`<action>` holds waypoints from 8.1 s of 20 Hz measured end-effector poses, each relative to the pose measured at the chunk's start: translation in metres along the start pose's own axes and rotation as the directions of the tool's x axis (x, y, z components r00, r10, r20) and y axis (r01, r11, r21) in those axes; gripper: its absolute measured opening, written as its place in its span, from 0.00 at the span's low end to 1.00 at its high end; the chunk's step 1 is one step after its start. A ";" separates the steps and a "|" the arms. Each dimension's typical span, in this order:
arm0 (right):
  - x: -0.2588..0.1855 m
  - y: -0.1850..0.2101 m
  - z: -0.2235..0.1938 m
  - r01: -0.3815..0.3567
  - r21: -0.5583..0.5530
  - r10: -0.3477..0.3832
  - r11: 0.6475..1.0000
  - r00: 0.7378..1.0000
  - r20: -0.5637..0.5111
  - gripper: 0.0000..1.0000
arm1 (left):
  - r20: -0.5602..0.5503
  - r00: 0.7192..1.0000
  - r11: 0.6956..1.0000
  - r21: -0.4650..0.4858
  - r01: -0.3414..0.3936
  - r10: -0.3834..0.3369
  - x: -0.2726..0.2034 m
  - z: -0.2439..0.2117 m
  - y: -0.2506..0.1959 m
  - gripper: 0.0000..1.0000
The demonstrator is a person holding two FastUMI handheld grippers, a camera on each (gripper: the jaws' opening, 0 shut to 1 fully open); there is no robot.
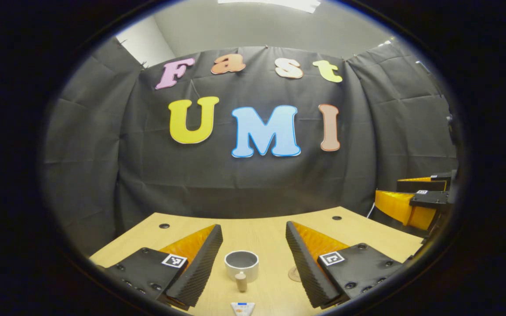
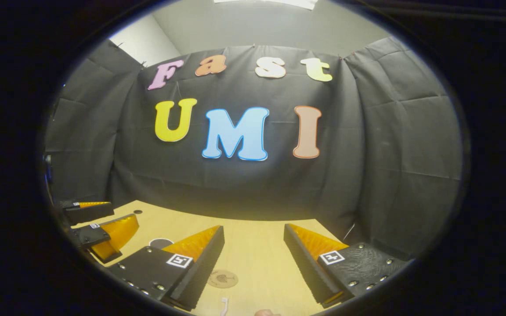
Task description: Put the toothbrush and toothpaste on the desktop into the cup, then pick up the cup and place it on the coaster on the desktop.
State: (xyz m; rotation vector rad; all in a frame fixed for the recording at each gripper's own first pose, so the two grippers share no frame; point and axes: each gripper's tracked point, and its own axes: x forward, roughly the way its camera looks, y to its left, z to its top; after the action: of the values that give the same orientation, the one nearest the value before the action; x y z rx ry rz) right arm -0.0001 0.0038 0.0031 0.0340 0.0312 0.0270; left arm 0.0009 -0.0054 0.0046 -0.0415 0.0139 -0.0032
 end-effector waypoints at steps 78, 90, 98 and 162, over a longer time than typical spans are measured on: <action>-0.066 0.060 -0.287 -0.097 0.163 0.187 0.982 0.358 -0.915 0.07 | -0.875 0.483 0.988 -0.103 -0.113 -0.037 -0.066 -0.288 0.036 0.22; -0.033 0.060 -0.223 -0.153 0.162 0.221 0.975 0.576 -0.787 0.07 | -0.740 0.673 0.965 -0.168 -0.201 0.011 -0.040 -0.229 0.065 0.21; -0.005 0.082 -0.164 -0.237 0.165 0.287 0.957 0.708 -0.645 0.04 | -0.592 0.803 0.967 -0.159 -0.200 0.069 0.003 -0.166 0.091 0.22; 0.136 0.217 -0.072 -0.428 0.269 0.494 0.863 0.824 -0.278 0.04 | -0.457 0.871 0.970 -0.229 0.081 -0.181 0.074 -0.163 0.057 0.89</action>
State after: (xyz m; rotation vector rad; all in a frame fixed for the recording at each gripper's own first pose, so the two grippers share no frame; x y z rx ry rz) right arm 0.1275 0.2264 -0.0657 0.2351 0.3733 0.5237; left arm 0.0729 0.0441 -0.1616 -0.2473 0.5075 -0.1505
